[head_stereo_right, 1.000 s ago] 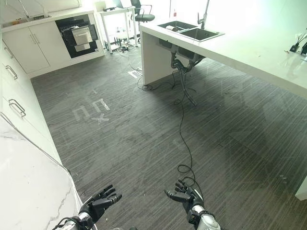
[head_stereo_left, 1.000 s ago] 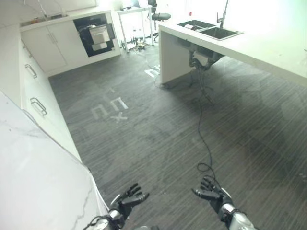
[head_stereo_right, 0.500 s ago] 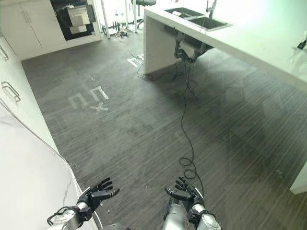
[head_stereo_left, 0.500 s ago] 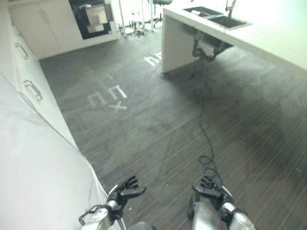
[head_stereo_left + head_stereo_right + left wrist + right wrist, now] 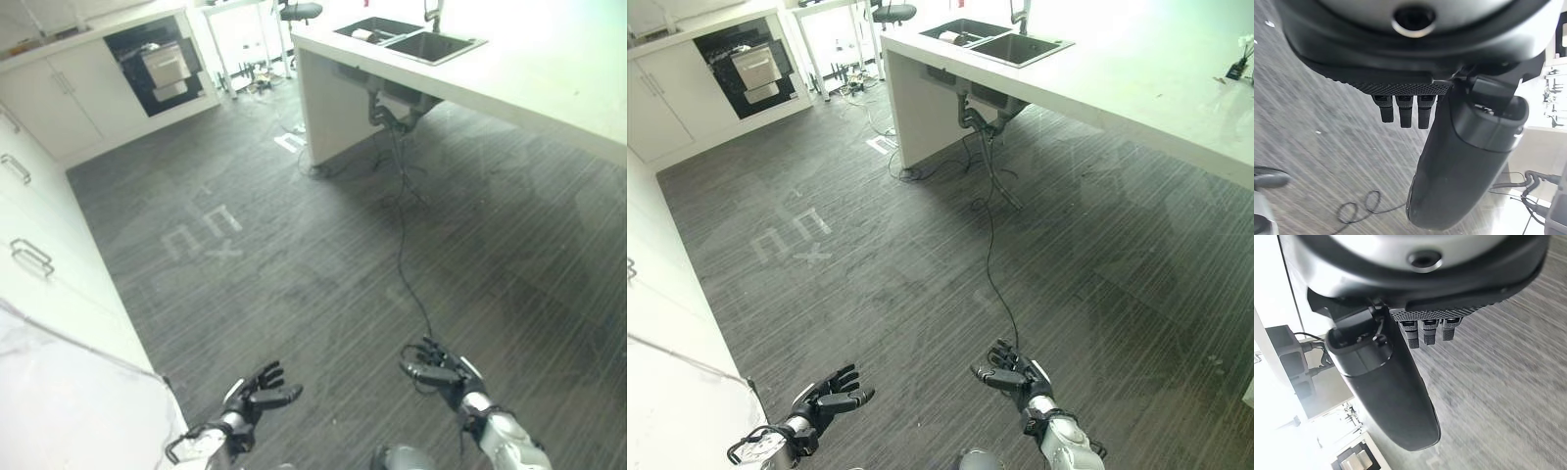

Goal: Place the dishes in the dishwasher.

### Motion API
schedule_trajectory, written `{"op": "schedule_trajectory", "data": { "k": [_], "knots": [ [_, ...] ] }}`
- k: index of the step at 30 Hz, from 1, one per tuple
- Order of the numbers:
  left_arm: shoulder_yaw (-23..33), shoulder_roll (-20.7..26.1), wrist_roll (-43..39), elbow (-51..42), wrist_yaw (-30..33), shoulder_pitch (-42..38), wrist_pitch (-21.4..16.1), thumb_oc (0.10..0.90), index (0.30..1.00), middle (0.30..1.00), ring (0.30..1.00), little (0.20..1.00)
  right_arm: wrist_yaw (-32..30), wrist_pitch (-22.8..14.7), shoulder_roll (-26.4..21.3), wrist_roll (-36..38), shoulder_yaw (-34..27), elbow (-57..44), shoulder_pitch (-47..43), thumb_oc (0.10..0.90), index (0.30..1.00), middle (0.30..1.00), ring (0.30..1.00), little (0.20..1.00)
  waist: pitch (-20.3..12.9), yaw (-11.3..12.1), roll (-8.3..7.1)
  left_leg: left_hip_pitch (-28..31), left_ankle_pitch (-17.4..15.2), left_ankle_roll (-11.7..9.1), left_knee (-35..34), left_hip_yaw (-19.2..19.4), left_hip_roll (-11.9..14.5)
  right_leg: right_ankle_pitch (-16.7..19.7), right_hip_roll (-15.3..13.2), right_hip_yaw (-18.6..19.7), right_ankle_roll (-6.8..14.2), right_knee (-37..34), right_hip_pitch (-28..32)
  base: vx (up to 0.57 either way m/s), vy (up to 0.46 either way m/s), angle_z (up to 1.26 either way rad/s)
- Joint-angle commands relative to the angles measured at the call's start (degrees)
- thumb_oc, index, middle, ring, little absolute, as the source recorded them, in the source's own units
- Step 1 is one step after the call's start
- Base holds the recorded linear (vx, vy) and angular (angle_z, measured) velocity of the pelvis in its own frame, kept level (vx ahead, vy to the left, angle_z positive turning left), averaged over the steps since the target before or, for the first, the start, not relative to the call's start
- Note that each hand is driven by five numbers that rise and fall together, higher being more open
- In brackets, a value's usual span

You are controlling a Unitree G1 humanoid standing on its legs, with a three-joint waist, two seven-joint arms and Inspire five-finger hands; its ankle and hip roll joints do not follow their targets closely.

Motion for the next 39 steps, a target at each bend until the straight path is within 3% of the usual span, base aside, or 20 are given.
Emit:
{"op": "schedule_trajectory", "data": {
  "k": [1,3,4,7,9,10,12,14,17,19,20,22,25,26,27,29,30,34,36,39],
  "knots": [
    [0.04,0.83,0.35,-4.52,0.44,-0.41,-3.93,0.8,0.9,0.9,0.9,0.9,3.19,-4.6,-1.24,0.38,-0.18,-1.86,-1.79,0.8,0.9,0.9,0.9,0.9,0.67,1.75,0.44,2.23,-7.82,3.67,-18.96,3.07,-3.8,-1.24,1.81,3.28,6.34,-4.08,2.41,0.32,0.126,-0.28],
    [-0.55,1.19,-0.92,-5.88,1.78,0.42,-3.55,0.8,0.9,0.9,0.9,0.9,2.36,-3.53,-0.68,-0.33,0.16,-2.22,-1.93,0.8,0.9,0.9,0.9,0.9,0.5,2.13,1.21,3.77,-6.4,4.07,-37.56,5.72,-2.66,-2.19,2.32,3.92,7.77,-4.08,2.67,0.38,0.235,-0.67],
    [-1.02,1.27,-1.39,-6.79,2.3,1.16,-3.41,0.8,0.9,0.9,0.9,0.9,2.01,-3.28,-0.55,-0.59,0.29,-2.61,-1.46,0.8,0.9,0.9,0.9,0.9,0.45,2.51,2.36,2.21,-5.99,3.44,-42.58,4.19,-2.19,-2.27,3.17,4.5,8.53,-4.08,2.81,0.42,0.29,-0.5],
    [-0.68,1.45,-1.02,-8.28,1.93,3.4,-3.37,0.8,0.9,0.9,0.9,0.9,2.04,-4.28,-0.39,-0.45,1.06,-2.46,-0.01,0.8,0.9,0.9,0.9,0.9,0.34,4.13,4.75,-5.56,-5.31,1.23,-42.58,-1.49,2.58,-2.44,4.79,5.45,9.74,-4.08,3.32,0.39,0.22,-0.27],
    [0.37,1.34,-1.45,-8.27,1.77,4.01,-3.17,0.8,0.9,0.9,0.9,0.9,2.41,-5.15,-0.25,-1.27,1.71,-2.12,0.78,0.8,0.9,0.9,0.9,0.9,0.34,4.39,4.9,-4.88,-5.1,1.11,-42.58,-0.21,3.27,-3.34,4.08,3.82,10.41,-4.08,4.93,0.62,0.311,-0.44],
    [0.86,1.0,-1.48,-6.42,1.88,3.04,-2.6,0.8,0.9,0.9,0.9,0.9,2.13,-4.91,0.11,-0.75,2.19,-0.54,-0.13,0.8,0.9,0.9,0.9,0.9,-0.52,4.96,4.45,-2.38,-7.24,3.01,-42.58,-0.32,0.54,-4.73,4.53,3.66,10.67,-4.08,7.55,0.74,0.347,-0.32],
    [0.99,1.0,0.01,-5.83,1.34,2.37,-2.07,0.8,0.9,0.9,0.9,0.9,1.95,-4.8,0.68,-0.94,2.34,-0.36,-0.19,0.8,0.9,0.9,0.9,0.9,-1.03,5.27,3.95,-0.79,-9.55,4.86,-42.58,0.16,-1.36,-4.82,5.11,3.25,10.71,-4.08,9.85,0.55,0.226,-0.12],
    [1.08,1.32,0.74,-5.06,0.87,1.56,-1.37,0.8,0.9,0.9,0.9,0.9,1.85,-4.36,1.2,-2.03,2.08,-0.59,0.13,0.8,0.9,0.9,0.9,0.9,-1.87,4.9,3.93,1.04,-11.87,7.1,-42.58,0.59,-3.7,-1.29,5.8,2.86,12.09,-1.25,10.59,0.43,0.219,-0.01],
    [1.0,2.03,1.68,-4.18,-0.14,1.27,-1.42,0.8,0.9,0.9,0.9,0.9,1.4,-3.87,2.34,-2.32,1.58,-1.57,0.67,0.8,0.9,0.9,0.9,0.9,-2.65,4.91,3.3,2.93,-14.45,10.8,-42.58,0.96,-8.27,6.97,5.65,4.53,17.18,13.51,7.76,0.39,0.222,0.31],
    [0.58,2.45,2.37,-3.74,0.2,1.88,-1.73,0.8,0.9,0.9,0.9,0.9,1.11,-3.02,2.7,-2.62,1.67,-2.49,1.44,0.8,0.9,0.9,0.9,0.9,-2.79,4.69,4.27,3.93,-15.93,12.71,-42.58,0.45,-9.22,13.25,5.07,4.6,18.94,24.67,2.0,0.32,0.147,0.11],
    [0.54,2.61,2.01,-3.87,0.25,2.37,-2.09,0.8,0.9,0.9,0.9,0.9,1.54,-3.38,2.77,-2.79,2.0,-2.41,1.69,0.8,0.9,0.9,0.9,0.9,-2.37,4.29,4.52,5.06,-16.81,13.1,-42.58,0.42,-9.65,13.38,3.37,4.51,18.84,28.53,-2.15,0.28,0.041,-0.23],
    [0.57,3.13,1.57,-5.32,0.28,3.42,-2.01,0.8,0.9,0.9,0.9,0.9,1.88,-4.28,2.91,-3.65,2.45,-2.85,1.97,0.8,0.9,0.9,0.9,0.9,-1.46,3.21,5.25,6.91,-17.68,12.37,-42.58,0.17,-9.68,11.84,1.81,3.03,18.07,25.35,-7.67,0.3,-0.06,-0.19],
    [0.34,4.2,1.79,-5.71,0.1,3.4,-1.81,0.8,0.9,0.9,0.9,0.9,1.14,-3.43,2.3,-2.15,1.88,-5.02,2.96,0.8,0.9,0.9,0.9,0.9,-0.01,0.8,4.99,9.58,-19.87,10.37,-42.58,-1.92,-10.26,13.21,-1.24,0.27,16.43,5.15,-9.97,0.39,-0.237,0.21],
    [0.01,4.11,1.97,-5.39,0.29,3.17,-2.24,0.8,0.9,0.9,0.9,0.9,0.8,-3.45,2.64,-2.0,1.81,-5.48,3.42,0.8,0.9,0.9,0.9,0.9,0.5,-0.26,3.95,11.03,-21.91,10.22,-42.58,-2.87,-11.26,17.18,-4.11,0.98,17.26,-3.09,-11.88,0.4,-0.304,0.74],
    [-0.29,3.97,2.19,-5.26,0.5,3.17,-2.57,0.8,0.9,0.9,0.9,0.9,0.75,-3.85,3.02,-2.24,1.75,-5.59,3.85,0.8,0.9,0.9,0.9,0.9,1.17,-1.04,3.44,12.52,-23.58,10.12,-42.58,-3.51,-11.74,19.01,-6.73,2.78,18.17,-4.08,-14.68,0.48,-0.359,1.3],
    [-0.51,3.86,2.84,-4.96,0.43,4.04,-3.72,0.8,0.9,0.9,0.9,0.9,0.55,-5.23,4.79,-3.16,1.3,-5.25,4.72,0.8,0.9,0.9,0.9,0.9,2.33,-1.42,4.55,15.1,-25.34,9.64,-42.58,-4.17,-10.12,19.31,-9.87,5.76,18.52,-4.08,-19.4,0.59,-0.428,0.9],
    [0.07,4.17,3.16,-4.91,0.13,4.09,-3.17,0.8,0.9,0.9,0.9,0.9,0.07,-5.29,4.83,-2.4,1.47,-5.17,4.65,0.8,0.9,0.9,0.9,0.9,2.28,-0.85,3.77,15.72,-25.05,9.31,-42.58,-3.28,-10.43,16.91,-10.61,4.64,18.31,-4.08,-16.92,0.59,-0.415,0.19],
    [0.42,2.48,3.34,-2.54,1.56,4.29,-2.81,0.8,0.9,0.9,0.9,0.9,-0.05,-4.73,3.46,-1.89,2.66,-3.77,2.61,0.8,0.9,0.9,0.9,0.9,1.29,-0.05,2.91,19.88,-22.36,7.9,-42.58,-0.81,-11.4,12.66,-6.64,2.19,16.05,-4.08,-9.73,0.55,-0.269,-0.16],
    [0.85,1.22,3.51,-2.24,1.68,5.66,-3.38,0.8,0.9,0.9,0.9,0.9,0.66,-3.37,1.82,-3.34,2.41,-4.56,2.17,0.8,0.9,0.9,0.9,0.9,0.42,0.13,2.73,19.5,-17.7,5.12,-36.85,0.21,-10.79,9.11,-4.55,1.43,13.39,-4.08,-7.54,0.46,-0.183,-0.25],
    [1.11,-0.1,2.59,-0.93,0.64,6.51,-4.77,0.8,0.9,0.9,0.9,0.9,1.96,-2.85,-0.53,-4.7,1.05,-4.03,1.85,0.8,0.9,0.9,0.9,0.9,-0.21,0.12,2.32,14.29,-9.47,0.87,-21.16,2.21,-8.41,4.63,-3.3,-0.16,9.61,-4.08,-5.1,0.25,-0.15,-0.6]
  ]
}}
